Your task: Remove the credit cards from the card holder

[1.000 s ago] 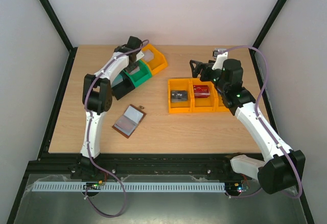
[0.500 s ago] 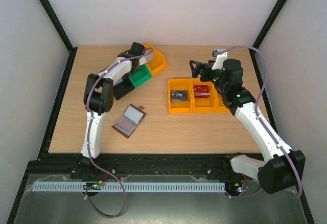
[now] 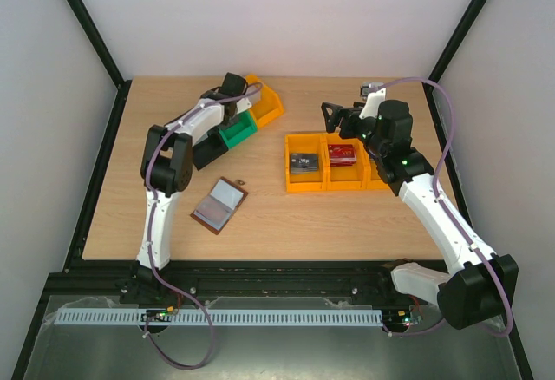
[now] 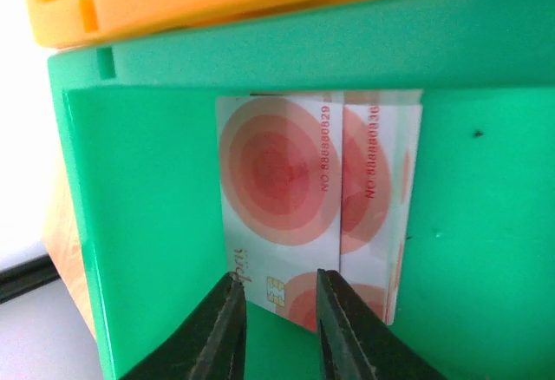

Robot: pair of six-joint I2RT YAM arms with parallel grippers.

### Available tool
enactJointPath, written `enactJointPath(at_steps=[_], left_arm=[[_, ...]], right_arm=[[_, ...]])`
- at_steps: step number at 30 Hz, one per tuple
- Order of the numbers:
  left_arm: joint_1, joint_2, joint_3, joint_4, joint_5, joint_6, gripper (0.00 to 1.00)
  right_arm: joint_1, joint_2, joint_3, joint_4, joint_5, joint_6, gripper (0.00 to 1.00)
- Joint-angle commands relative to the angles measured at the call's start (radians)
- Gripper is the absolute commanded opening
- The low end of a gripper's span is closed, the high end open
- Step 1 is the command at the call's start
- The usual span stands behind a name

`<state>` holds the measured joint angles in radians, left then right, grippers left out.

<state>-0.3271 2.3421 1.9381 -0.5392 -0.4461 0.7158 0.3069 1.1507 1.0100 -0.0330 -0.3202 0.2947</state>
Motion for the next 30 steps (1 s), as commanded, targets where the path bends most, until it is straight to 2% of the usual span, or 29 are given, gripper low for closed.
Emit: enactJointPath(at_steps=[1,6,9,10,12,14,15,17,18,22,24,27,30], left_arm=[[-0.004,-0.055,-0.020,-0.012,0.032,-0.003,0.28],[0.001,-0.071,-0.002,0.014,0.015,-0.013,0.34],[0.002,-0.092,0.036,0.002,0.012,-0.037,0.37],[0.001,-0.106,0.051,-0.004,0.018,-0.057,0.44],[0.001,-0.152,0.069,-0.024,0.053,-0.110,0.49],[0.001,-0.241,0.067,-0.057,0.117,-0.178,0.64],[0.003,-0.283,0.051,-0.080,0.162,-0.218,0.71],[0.010,-0.377,-0.001,-0.137,0.276,-0.294,0.91],[0.015,-0.433,-0.040,-0.160,0.336,-0.329,0.97],[0.065,-0.659,-0.278,-0.178,0.544,-0.471,0.99],[0.107,-0.762,-0.390,-0.176,0.619,-0.547,0.99],[0.206,-0.872,-0.548,-0.196,0.764,-0.655,0.99],[0.316,-0.943,-0.704,-0.215,0.890,-0.723,0.99]], right_arm=[[-0.002,-0.002,-0.004,0.007,-0.006,-0.013,0.99],[-0.003,-0.002,-0.004,0.006,-0.012,-0.020,0.99],[-0.003,-0.003,-0.009,0.022,-0.068,-0.031,0.99],[-0.002,-0.005,-0.015,0.040,-0.099,-0.030,0.99],[-0.004,-0.014,-0.039,0.101,-0.152,-0.016,0.99],[-0.004,-0.024,-0.076,0.171,-0.180,0.035,0.99],[-0.004,-0.029,-0.098,0.208,-0.219,0.047,0.99],[-0.003,-0.034,-0.139,0.301,-0.320,0.078,0.98],[-0.004,-0.032,-0.161,0.349,-0.377,0.101,0.99],[0.007,0.037,-0.177,0.454,-0.557,0.223,0.97],[0.062,0.095,-0.113,0.333,-0.528,0.200,0.90],[0.242,0.186,0.018,0.073,-0.297,0.036,0.89],[0.351,0.317,0.094,-0.046,-0.184,0.041,0.86]])
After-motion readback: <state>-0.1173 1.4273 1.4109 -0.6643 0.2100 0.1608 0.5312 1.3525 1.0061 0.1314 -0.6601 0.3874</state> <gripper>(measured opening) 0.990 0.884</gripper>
